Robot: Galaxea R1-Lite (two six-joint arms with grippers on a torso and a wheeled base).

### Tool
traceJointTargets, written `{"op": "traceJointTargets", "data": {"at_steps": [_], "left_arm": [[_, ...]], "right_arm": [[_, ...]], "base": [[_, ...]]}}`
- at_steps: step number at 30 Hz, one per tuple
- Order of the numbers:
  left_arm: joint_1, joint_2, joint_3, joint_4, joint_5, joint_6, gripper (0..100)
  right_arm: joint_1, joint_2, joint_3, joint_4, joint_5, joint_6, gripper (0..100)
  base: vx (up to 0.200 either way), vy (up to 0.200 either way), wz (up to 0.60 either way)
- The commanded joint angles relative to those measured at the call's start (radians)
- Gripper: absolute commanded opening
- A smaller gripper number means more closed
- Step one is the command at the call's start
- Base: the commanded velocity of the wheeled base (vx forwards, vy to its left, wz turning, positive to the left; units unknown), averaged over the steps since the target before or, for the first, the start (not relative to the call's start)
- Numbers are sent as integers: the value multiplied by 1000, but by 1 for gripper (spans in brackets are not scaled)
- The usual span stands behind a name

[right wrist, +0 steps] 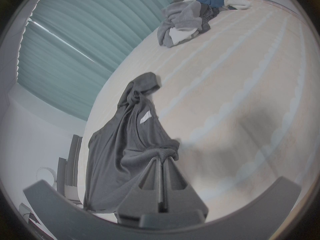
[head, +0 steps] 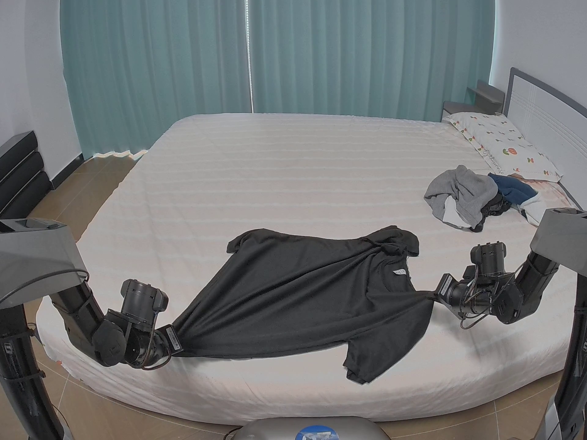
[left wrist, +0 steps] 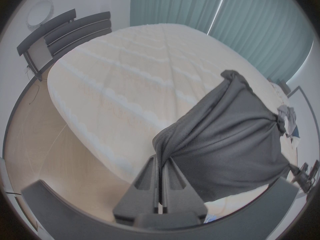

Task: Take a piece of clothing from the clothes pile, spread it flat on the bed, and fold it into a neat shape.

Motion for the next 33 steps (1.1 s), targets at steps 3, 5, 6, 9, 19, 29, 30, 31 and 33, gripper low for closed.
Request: {"op": "traceJointTargets", "data": {"at_steps": [3,5,6,9,19,29,30,31,33], "left_arm": [[-27,18,2,27,-4,5,0],[-27,21,-1,24,-6,5,0],[-27,24,-5,23,-7,3,0],[-27,32,-12,20,-7,0,0],[-25,47,-17,12,-7,-2,0],[-16,40,-17,-42,-6,-5,0],[-16,38,-17,-46,-6,-6,0],[-16,38,-17,-46,-6,-6,0],[-14,38,-18,-63,-4,-8,0]], "right_arm": [[-18,22,-43,-4,4,3,0],[-15,56,-56,-13,1,0,0],[-12,65,-59,-21,-1,-1,0],[-8,76,-63,-45,2,-1,0],[-13,-27,97,-262,114,28,100],[-4,-30,154,-131,199,-141,100],[-1,-15,151,-133,197,-146,100],[1,-13,151,-133,196,-146,100],[5,13,134,-136,191,-147,100]], "base": [[0,0,0],[0,0,0],[0,0,0],[0,0,0],[0,0,0],[0,0,0],[0,0,0],[0,0,0],[0,0,0]]}}
